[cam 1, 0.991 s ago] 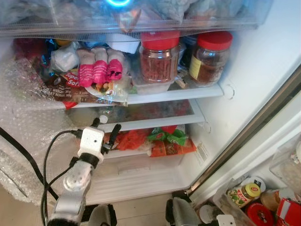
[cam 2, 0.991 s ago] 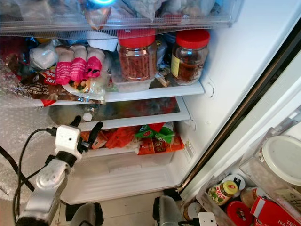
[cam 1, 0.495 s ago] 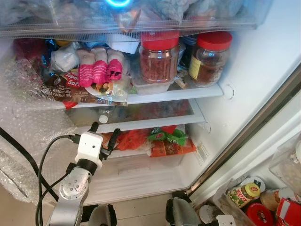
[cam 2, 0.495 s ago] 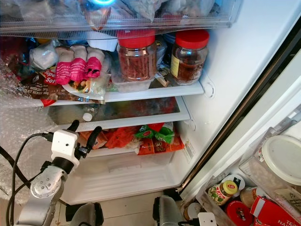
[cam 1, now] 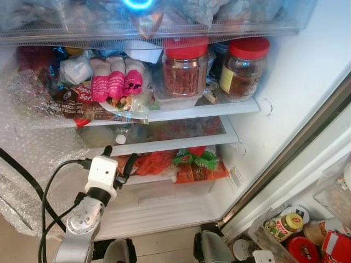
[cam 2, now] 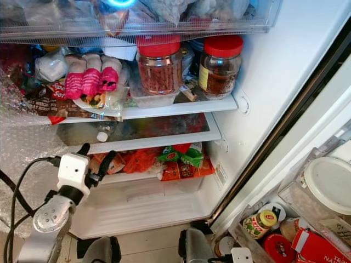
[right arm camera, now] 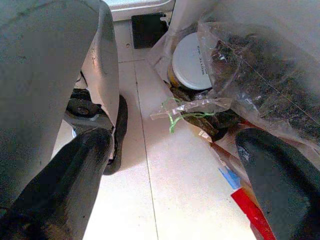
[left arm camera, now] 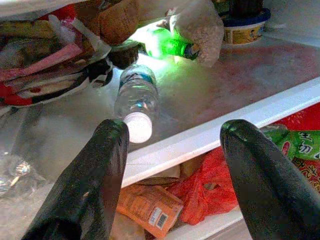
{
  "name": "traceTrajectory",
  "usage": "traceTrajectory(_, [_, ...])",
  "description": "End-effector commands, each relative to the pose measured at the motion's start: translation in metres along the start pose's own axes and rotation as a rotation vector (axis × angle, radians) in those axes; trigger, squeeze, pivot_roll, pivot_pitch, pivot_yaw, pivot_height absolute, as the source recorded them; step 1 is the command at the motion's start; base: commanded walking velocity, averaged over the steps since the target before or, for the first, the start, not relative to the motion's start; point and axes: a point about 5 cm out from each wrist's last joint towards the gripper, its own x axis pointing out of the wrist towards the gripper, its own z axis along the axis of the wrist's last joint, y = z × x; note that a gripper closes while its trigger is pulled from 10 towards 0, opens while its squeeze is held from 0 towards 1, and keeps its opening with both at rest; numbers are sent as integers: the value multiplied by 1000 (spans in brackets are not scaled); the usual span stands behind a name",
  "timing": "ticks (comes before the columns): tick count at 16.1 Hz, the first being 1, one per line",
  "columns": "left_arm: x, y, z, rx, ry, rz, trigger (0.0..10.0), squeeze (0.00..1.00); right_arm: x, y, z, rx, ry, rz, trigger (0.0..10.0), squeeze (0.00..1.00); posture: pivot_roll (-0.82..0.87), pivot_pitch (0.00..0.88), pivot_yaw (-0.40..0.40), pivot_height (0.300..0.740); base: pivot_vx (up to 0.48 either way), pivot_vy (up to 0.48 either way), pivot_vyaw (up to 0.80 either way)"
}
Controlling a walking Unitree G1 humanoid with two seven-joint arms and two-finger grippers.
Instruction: Restocking fridge
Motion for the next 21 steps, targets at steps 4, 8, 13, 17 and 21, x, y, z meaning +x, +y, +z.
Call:
traceTrajectory(4, [-1,2,2,15,3,3,10000,0,0,6,-5,12,15,16,10000,0,-43,48,-34,618,0,0,0])
traceTrajectory(8, [-1,3,2,16,5,-2,10000,0,0,7,-6,14,14,17,10000,0,-45,52,-32,618,0,0,0])
traceTrajectory(13, [0,3,2,16,6,2,10000,0,0,6,-5,17,12,18,10000,0,-42,66,-34,618,-213,0,0])
traceTrajectory(17, [-1,3,2,15,9,4,10000,0,0,5,-4,17,11,16,10000,0,-44,73,-37,618,-283,0,0])
traceTrajectory(21, [-1,3,2,13,8,11,10000,0,0,5,-3,15,11,16,10000,0,-45,78,-40,618,-312,0,0])
